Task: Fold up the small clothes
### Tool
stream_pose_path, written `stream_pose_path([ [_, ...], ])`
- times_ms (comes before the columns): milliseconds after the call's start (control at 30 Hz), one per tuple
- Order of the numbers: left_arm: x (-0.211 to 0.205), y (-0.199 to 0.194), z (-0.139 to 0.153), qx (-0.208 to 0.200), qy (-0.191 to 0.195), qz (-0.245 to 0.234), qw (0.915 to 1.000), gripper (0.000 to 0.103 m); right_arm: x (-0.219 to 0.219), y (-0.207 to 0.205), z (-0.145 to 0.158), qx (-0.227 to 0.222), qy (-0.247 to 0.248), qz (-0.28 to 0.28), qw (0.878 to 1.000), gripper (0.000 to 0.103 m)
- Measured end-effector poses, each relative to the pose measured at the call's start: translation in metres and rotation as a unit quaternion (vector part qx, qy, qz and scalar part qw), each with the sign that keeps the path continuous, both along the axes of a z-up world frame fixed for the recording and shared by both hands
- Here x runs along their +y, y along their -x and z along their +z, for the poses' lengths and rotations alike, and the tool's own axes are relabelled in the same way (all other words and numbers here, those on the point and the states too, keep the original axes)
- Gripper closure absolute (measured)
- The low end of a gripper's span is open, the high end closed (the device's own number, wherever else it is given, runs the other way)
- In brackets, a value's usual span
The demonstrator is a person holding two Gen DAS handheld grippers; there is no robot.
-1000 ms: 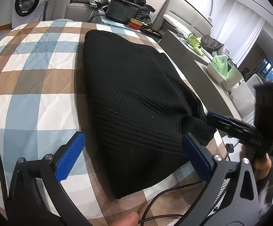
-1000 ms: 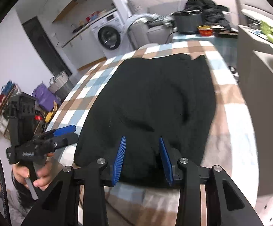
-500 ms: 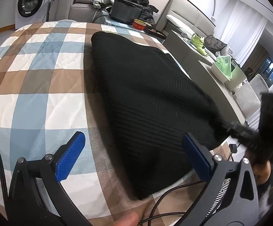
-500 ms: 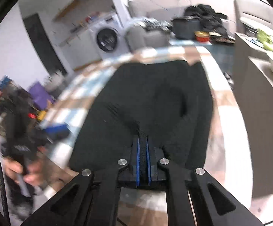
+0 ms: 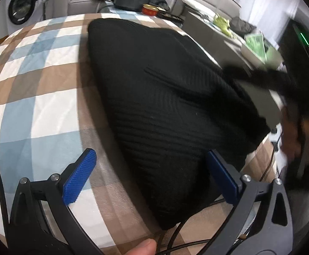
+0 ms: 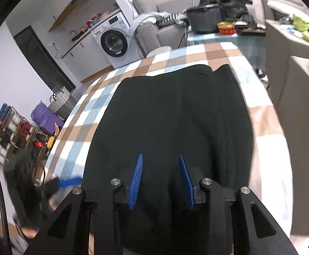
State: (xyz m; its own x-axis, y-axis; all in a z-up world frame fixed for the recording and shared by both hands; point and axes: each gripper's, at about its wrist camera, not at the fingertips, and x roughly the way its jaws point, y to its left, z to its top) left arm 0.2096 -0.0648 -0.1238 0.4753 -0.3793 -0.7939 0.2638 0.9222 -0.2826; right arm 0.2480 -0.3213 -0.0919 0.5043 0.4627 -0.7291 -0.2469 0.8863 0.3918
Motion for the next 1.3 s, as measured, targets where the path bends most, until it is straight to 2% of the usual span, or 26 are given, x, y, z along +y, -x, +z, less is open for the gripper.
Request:
stream_pose_path([
  [100,-0.005,0.000,-0.005,0.006,-0.007,-0.004,0.9999,0.001,0.000,-0.046,-0.004,0.024,-0.017,-0.012,0.999,0.066],
  [300,-0.004,-0.001,-0.006,0.009,-0.002,-0.009,0.9999,0.001,0.011,-0.113,-0.030,0.084,-0.009,-0.014,0.996,0.068],
  [367,-0.004,-0.002,-0.007,0.010,-0.001,-0.011,0.9999,0.001,0.016,-0.119,-0.033,0.084,-0.015,0.003,0.996,0.084],
  [400,-0.003,-0.003,-0.006,0.010,0.001,-0.011,0.9999,0.001,0.020,-0.119,-0.033,0.079,-0.005,0.011,0.997,0.094],
  [433,-0.002,-0.003,-0.006,0.011,0.002,-0.011,0.9999,0.001,0.023,-0.118,-0.027,0.061,0.001,0.016,0.998,0.098],
  [567,0.000,-0.003,0.000,0.007,0.014,-0.009,0.9998,0.001,0.021,-0.100,0.012,-0.031,0.033,0.013,0.999,0.099],
  [667,0.002,0.002,0.006,0.001,0.024,-0.012,0.9996,0.001,0.017,-0.095,0.036,-0.072,0.075,0.000,0.995,0.099],
  [700,0.001,0.001,0.007,0.000,0.025,-0.014,0.9996,0.001,0.014,-0.096,0.037,-0.072,0.085,-0.007,0.994,0.099],
  [767,0.000,0.000,0.005,0.001,0.018,-0.012,0.9998,0.001,0.011,-0.106,0.027,-0.050,0.098,-0.018,0.994,0.099],
  [900,0.001,0.000,0.000,0.012,0.018,-0.008,0.9997,0.001,-0.004,-0.129,-0.021,0.040,0.105,-0.040,0.993,0.096],
  [933,0.002,0.001,0.000,0.012,0.018,-0.008,0.9997,0.001,-0.010,-0.128,-0.026,0.054,0.090,-0.046,0.993,0.094],
  [1000,0.004,0.002,0.001,0.012,0.018,-0.006,0.9997,0.001,-0.022,-0.111,-0.019,0.050,0.054,-0.043,0.996,0.089],
  [1100,0.008,0.002,0.002,0.011,0.020,-0.003,0.9997,0.001,-0.035,-0.071,-0.007,0.037,0.025,-0.027,0.999,0.069],
  [1233,0.008,0.000,0.001,0.012,0.026,0.000,0.9996,0.001,-0.040,-0.012,-0.007,0.047,-0.015,0.014,0.999,0.067],
  [1300,0.007,-0.001,0.002,0.011,0.027,0.000,0.9996,0.001,-0.037,0.002,-0.014,0.059,-0.023,0.020,0.998,0.067],
])
